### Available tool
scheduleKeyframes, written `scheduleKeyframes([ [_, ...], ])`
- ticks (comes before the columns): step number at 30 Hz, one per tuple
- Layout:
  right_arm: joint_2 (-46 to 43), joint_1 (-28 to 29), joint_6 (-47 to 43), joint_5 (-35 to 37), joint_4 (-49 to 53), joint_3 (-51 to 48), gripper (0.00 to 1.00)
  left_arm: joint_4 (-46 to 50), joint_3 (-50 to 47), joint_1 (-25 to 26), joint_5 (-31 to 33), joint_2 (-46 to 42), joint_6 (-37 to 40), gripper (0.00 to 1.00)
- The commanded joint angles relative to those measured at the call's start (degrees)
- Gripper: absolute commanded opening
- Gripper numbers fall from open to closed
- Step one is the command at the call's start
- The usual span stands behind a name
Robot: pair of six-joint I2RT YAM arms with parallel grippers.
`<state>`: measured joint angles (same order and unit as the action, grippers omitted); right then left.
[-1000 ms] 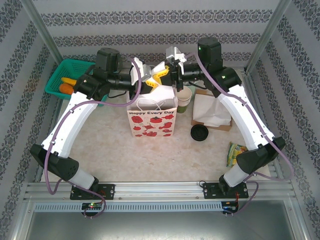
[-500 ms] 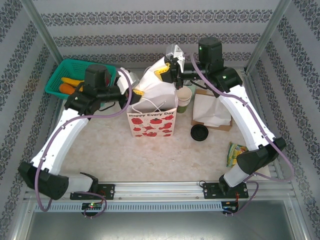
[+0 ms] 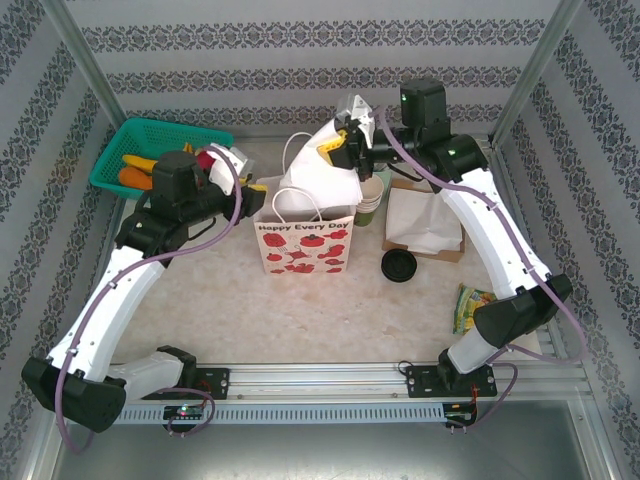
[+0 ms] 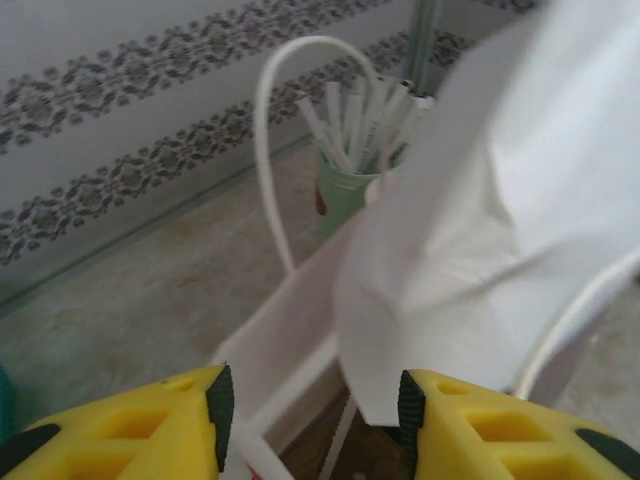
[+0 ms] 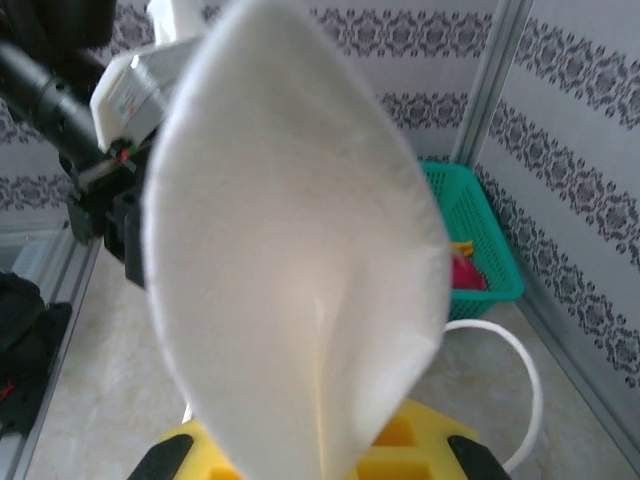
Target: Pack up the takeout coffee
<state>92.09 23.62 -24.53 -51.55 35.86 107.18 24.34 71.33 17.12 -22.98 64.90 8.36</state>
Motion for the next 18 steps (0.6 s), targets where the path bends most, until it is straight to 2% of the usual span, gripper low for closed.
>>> scheduleKeyframes([
  [1, 2.78, 1.61, -5.34, 1.57, 5.28, 2.64, 0.0, -4.7, -1.54, -0.48, 11.63, -2.38, -10.82, 0.6],
  [5, 6.85, 2.3, -6.03, -2.45, 8.86, 6.42, 0.0, -0.46, -0.67, -0.46, 24.26, -2.78, -21.78, 0.82],
  [8, 10.78, 4.95, -8.95, 2.13, 12.93, 10.29, 0.0, 5.29, 0.24, -0.47, 30.45, -2.28, -30.54, 0.96],
  [9, 11.79, 5.65, -9.95, 3.45, 14.25, 11.45, 0.0, 6.56, 0.21, -0.43, 30.8, -2.08, -32.67, 0.99],
  [13, 17.74, 7.53, -11.85, 6.98, 19.57, 18.29, 0.0, 11.3, 0.05, -0.48, 29.27, -0.36, -40.82, 1.0],
  [15, 19.71, 8.04, -12.02, 7.13, 20.92, 20.31, 0.0, 13.27, 0.62, -0.43, 26.12, 0.56, -43.85, 1.0],
  [18, 21.76, 9.58, -11.61, 8.43, 21.89, 21.99, 0.0, 13.01, 1.33, -0.5, 18.11, 1.11, -45.88, 0.94],
])
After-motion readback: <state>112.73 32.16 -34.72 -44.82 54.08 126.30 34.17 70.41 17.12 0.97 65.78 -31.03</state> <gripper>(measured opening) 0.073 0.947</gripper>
